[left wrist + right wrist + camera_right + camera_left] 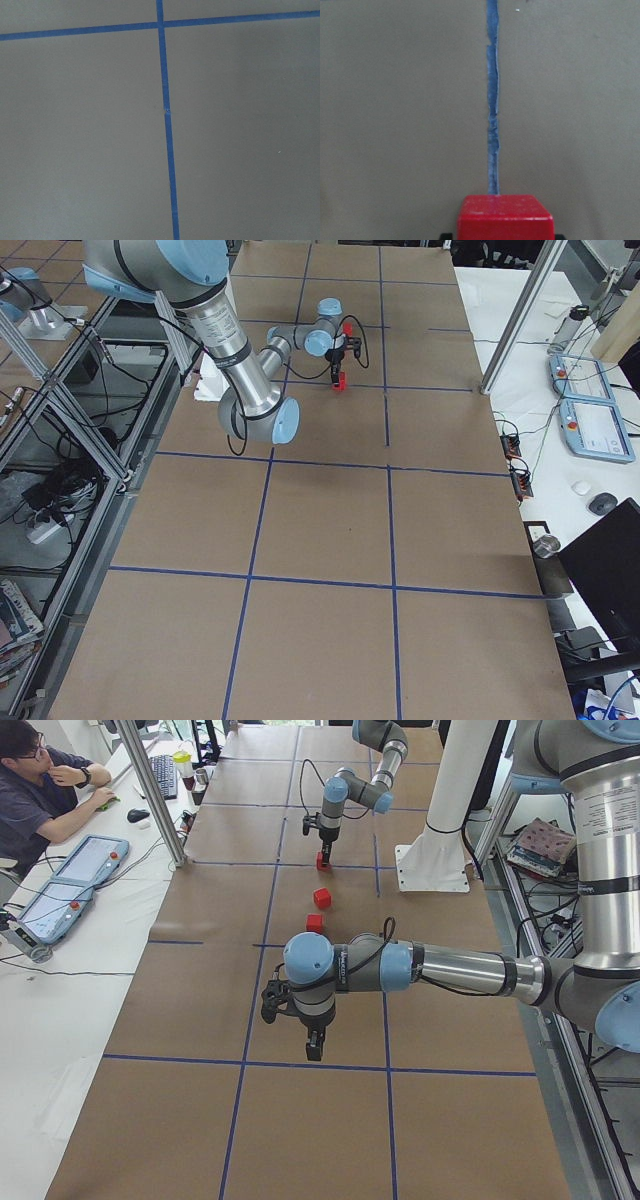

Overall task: Form red blocks into L shape at center
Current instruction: 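Carry the red cube with the right gripper to the table center and lower it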

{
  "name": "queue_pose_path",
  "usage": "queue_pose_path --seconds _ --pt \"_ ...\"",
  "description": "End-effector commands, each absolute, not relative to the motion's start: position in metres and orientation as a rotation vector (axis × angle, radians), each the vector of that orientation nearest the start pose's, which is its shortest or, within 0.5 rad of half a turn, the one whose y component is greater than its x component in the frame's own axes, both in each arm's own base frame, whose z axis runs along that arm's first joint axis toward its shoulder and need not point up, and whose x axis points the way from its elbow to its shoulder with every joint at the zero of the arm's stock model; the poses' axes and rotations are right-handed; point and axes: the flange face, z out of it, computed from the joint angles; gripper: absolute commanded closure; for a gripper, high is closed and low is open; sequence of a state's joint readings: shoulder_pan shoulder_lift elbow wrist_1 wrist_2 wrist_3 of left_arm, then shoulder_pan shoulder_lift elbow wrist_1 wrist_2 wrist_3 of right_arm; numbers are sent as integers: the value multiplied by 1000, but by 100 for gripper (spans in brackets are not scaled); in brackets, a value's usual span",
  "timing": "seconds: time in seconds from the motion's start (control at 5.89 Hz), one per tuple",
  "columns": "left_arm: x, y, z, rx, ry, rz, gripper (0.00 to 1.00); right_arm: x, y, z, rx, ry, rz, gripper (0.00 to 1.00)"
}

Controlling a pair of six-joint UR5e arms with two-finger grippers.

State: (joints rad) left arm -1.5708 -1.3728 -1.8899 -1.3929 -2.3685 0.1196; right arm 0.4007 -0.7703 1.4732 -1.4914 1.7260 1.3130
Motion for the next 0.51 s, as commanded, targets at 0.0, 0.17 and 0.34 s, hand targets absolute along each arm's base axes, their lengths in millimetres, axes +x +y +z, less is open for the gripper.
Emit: queue_pose_path --seconds 0.0,0.17,0.34 --pt "-62 -401 607 -6 800 91 0 -639 -400 202 114 -788 74 0" --pt "-62 -401 607 -5 799 91 0 -634 -402 194 119 -800 71 0" --pt "-62 -402 605 0 799 93 0 -614 -426 175 119 -823 89 0"
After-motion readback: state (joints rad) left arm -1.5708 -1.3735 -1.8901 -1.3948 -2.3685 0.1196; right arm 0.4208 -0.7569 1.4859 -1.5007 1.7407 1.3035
